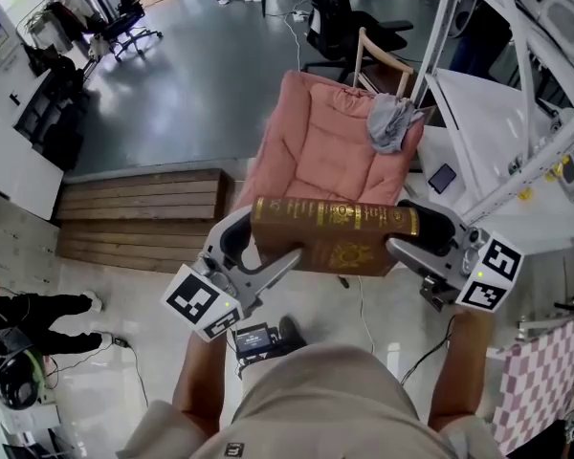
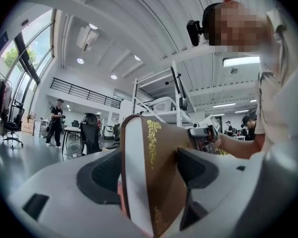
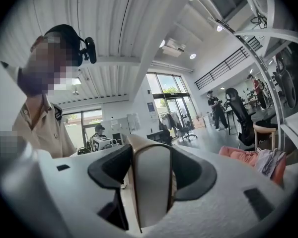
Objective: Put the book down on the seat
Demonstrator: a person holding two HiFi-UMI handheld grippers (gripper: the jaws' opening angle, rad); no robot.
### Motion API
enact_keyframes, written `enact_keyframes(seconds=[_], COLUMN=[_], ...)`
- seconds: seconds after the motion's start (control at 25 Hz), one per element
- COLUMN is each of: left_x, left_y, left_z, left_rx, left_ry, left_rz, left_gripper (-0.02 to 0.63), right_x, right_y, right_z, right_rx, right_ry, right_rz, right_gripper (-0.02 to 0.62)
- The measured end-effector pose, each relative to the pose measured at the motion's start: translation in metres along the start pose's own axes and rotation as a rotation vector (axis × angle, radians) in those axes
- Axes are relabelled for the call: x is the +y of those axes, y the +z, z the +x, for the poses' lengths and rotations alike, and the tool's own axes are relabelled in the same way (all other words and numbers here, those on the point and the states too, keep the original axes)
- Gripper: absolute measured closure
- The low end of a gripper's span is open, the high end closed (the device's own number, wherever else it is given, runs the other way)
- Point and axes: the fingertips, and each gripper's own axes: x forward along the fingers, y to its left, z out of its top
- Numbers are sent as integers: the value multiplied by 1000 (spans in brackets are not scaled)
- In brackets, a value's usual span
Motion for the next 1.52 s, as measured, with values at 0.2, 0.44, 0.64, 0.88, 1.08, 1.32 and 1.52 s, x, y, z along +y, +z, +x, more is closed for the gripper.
enact_keyframes(seconds=[0.2,0.44,0.64,0.88,1.08,1.32,1.52], left_x=[30,62,89,128,157,204,223], left_y=[6,9,9,1,-6,-22,-36], left_z=[-5,-16,-31,-38,-22,12,20], left_rx=[-4,-20,-38,-54,-37,4,20], left_ry=[-32,-57,-52,6,60,160,207], left_rz=[2,2,1,-37,-47,-53,-62], left_gripper=[276,276,276,276,276,276,276], right_x=[-2,-2,-2,-19,-53,-121,-146], right_y=[6,11,13,15,13,5,-5], right_z=[27,60,92,134,156,190,207], right_rx=[-7,-4,2,32,56,59,83], right_ry=[-31,-57,-46,-2,51,149,198], right_rz=[-5,-21,-42,-50,-31,14,31], right_gripper=[353,351,351,351,351,351,351])
